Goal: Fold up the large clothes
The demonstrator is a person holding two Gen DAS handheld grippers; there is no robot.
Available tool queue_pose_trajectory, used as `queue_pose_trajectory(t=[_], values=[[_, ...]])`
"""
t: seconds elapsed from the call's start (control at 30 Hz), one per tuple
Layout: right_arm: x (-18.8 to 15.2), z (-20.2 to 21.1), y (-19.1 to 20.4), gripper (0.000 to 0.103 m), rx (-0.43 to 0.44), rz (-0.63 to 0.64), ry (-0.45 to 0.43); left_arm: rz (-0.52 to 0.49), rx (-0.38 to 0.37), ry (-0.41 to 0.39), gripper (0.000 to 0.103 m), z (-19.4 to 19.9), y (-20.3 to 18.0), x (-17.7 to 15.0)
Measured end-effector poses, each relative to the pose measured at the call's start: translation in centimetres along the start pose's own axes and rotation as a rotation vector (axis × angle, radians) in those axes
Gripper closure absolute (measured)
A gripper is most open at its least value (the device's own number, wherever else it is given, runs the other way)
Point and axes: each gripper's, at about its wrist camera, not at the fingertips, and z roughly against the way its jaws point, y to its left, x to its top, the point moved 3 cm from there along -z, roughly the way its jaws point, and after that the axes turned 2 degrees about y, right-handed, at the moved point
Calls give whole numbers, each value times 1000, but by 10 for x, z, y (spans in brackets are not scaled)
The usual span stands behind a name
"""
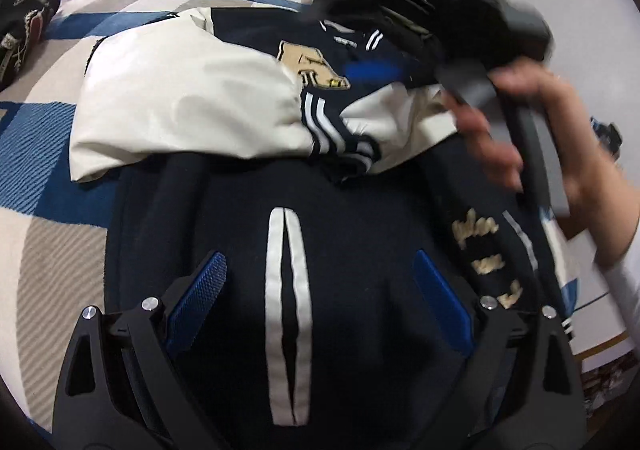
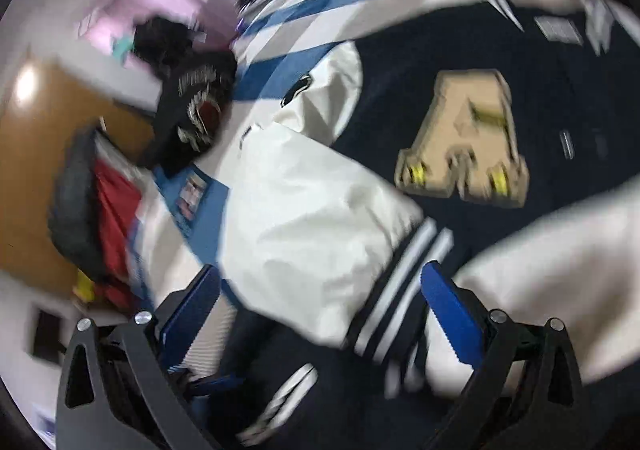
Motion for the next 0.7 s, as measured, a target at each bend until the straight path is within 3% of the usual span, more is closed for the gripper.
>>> queue_pose_trajectory(t=[0.17, 0.33, 0.4, 0.43, 0.47, 0.5, 0.53, 0.7], values=[[25, -54, 4, 6, -195, 208, 165, 33, 2, 21, 11, -19, 6, -7], [12, -95, -1, 20, -243, 251, 284, -1, -10, 22, 11, -24, 2, -4], [5, -102, 1, 24, -280, 281, 282, 1, -15, 23, 11, -26, 2, -4], [6, -101, 1, 33, -272, 262, 274, 1, -14, 25, 11, -27, 2, -4], [7, -97, 0, 64, -246, 241, 265, 1, -15, 23, 11, -27, 1, -4], [10, -92, -1, 80, -218, 217, 255, 4, -20, 22, 11, -27, 1, -4], [11, -85, -2, 89, -216, 195, 236, 7, -28, 23, 11, -26, 1, -4], [-2, -72, -6, 91, -222, 170, 230, 20, -54, 18, 11, -21, 0, -4]])
